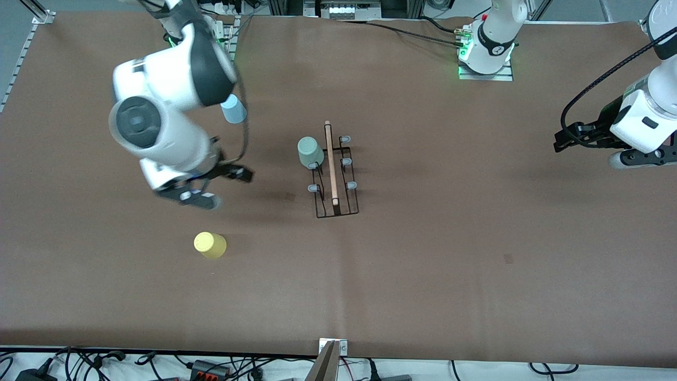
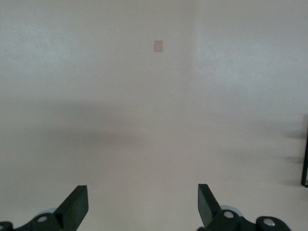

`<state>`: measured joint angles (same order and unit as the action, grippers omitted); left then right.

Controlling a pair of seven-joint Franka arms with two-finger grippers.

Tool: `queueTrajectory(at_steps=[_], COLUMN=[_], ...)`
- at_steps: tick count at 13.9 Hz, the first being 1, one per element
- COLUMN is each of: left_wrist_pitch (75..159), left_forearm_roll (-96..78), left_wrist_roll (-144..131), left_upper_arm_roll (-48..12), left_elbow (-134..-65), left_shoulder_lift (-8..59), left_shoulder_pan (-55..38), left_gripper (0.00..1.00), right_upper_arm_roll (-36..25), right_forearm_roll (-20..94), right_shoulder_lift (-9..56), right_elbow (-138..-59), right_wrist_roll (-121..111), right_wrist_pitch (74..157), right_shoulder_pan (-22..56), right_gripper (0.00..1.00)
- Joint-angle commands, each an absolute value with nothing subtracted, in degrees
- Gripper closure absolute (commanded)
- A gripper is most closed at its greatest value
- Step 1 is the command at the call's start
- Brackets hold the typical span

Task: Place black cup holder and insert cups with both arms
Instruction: 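Move the right gripper to the yellow cup and grasp it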

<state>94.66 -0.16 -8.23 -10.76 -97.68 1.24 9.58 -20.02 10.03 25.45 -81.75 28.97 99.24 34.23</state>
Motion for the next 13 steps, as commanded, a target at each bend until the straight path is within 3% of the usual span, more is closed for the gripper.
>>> queueTrajectory(at_steps=[1, 8, 13], left_wrist_pitch=[94.9, 94.9, 94.9], left_forearm_roll=[-1.1, -1.0, -1.1], left_wrist_roll=[-7.1, -7.4, -7.5], left_upper_arm_roll=[-10.6, -10.7, -10.7], left_elbow=[-97.9, -97.9, -97.8], left_shoulder_lift=[0.4, 0.4, 0.4], left_shoulder_pan=[9.5, 9.4, 9.4], left_gripper=[0.00, 0.00, 0.00], right_upper_arm_roll=[-20.7, -20.1, -17.6], right_forearm_roll=[9.3, 10.0, 10.2], right_shoulder_lift=[32.8, 43.8, 45.9], right_elbow=[-79.2, -78.8, -78.7], right_wrist_roll=[23.7, 21.4, 14.9], right_wrist_pitch=[105.7, 122.9, 123.4], right_shoulder_pan=[29.2, 27.1, 25.1], right_gripper=[0.00, 0.00, 0.00])
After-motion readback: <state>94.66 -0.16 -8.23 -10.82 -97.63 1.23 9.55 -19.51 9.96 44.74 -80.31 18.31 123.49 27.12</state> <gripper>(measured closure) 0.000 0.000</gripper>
